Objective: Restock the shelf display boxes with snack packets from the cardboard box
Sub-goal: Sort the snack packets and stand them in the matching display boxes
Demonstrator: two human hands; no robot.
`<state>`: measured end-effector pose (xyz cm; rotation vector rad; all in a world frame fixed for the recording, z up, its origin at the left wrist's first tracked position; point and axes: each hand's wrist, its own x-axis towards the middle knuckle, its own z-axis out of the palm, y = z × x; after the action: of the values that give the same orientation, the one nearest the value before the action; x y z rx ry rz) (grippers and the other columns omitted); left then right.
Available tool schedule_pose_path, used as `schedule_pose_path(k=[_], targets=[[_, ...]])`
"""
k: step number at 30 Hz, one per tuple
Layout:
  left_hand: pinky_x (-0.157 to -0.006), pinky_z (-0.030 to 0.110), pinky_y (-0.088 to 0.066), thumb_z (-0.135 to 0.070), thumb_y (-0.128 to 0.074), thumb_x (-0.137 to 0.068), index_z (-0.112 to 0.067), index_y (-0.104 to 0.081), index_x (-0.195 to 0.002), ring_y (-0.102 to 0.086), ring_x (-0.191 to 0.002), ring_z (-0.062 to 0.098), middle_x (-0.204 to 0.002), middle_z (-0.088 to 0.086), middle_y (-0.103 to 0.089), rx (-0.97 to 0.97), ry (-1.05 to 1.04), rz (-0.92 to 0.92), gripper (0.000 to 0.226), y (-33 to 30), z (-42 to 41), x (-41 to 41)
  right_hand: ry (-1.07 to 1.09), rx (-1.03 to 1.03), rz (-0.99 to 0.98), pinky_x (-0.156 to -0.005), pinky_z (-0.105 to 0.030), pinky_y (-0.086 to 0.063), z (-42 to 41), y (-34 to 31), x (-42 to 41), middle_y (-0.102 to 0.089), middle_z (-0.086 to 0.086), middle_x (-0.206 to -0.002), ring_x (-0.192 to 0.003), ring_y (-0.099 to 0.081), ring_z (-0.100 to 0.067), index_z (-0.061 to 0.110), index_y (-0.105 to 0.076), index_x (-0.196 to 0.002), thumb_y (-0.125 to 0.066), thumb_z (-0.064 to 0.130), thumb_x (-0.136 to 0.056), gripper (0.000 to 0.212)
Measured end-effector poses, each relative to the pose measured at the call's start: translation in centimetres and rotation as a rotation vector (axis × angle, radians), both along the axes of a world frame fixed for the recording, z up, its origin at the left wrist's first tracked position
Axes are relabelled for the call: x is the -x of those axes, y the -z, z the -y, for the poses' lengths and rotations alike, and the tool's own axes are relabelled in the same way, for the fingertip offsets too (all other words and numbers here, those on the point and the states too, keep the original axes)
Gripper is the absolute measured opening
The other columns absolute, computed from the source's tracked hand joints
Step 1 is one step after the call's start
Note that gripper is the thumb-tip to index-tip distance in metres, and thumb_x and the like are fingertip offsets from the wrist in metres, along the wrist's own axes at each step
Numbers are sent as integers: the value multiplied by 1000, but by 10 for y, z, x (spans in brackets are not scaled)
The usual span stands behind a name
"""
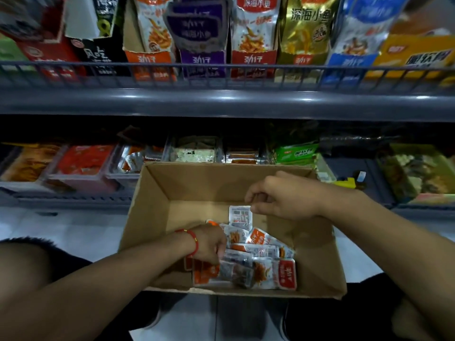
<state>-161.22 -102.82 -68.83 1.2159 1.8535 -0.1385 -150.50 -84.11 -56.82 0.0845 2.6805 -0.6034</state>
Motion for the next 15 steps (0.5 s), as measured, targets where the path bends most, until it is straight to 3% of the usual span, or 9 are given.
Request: schedule_pose_path(k=[3, 7, 11, 15], targets=[[-74, 31, -59, -21, -71, -85, -23, -65, -88, -65, -76, 8, -84, -8, -68, -159, -131, 126, 7, -19, -13, 15, 14, 27, 39, -88, -29, -54, -3, 4, -1, -70, 13, -99, -95, -66, -5, 26, -67, -124, -64, 42, -98, 30], [-67, 21, -53, -12, -74, -89, -16, -67, -90, -65, -72, 8, -83, 4, -71, -455, -339, 393, 9, -67, -22, 32, 23, 69, 108, -90, -32, -55, -2, 8, -1, -71, 16, -102, -96, -66, -3, 32, -66, -123, -70, 59, -87, 46], [-63, 22, -55, -7, -74, -87, -7, -68, -91, -66, -68, 14, -79, 9, -71, -746, -690, 577, 8, -97, -16, 37, 58, 261, -1, -79, -25, -55, 6, -1, 3, -75, 15, -99, -89, -70, 1, 29, -71, -109, -74, 41, -91, 22], [-63, 25, -56, -16, -75, -84, -8, -67, -86, -66, -62, 13, -73, 6, -72, -911, -1066, 765, 11, -112, -12, 36, 261, 620, -86, -81, -29, -60, 20, -16, 6, -79, 4, -101, -92, -76, -13, 16, -74, -110, -76, 24, -90, 22]])
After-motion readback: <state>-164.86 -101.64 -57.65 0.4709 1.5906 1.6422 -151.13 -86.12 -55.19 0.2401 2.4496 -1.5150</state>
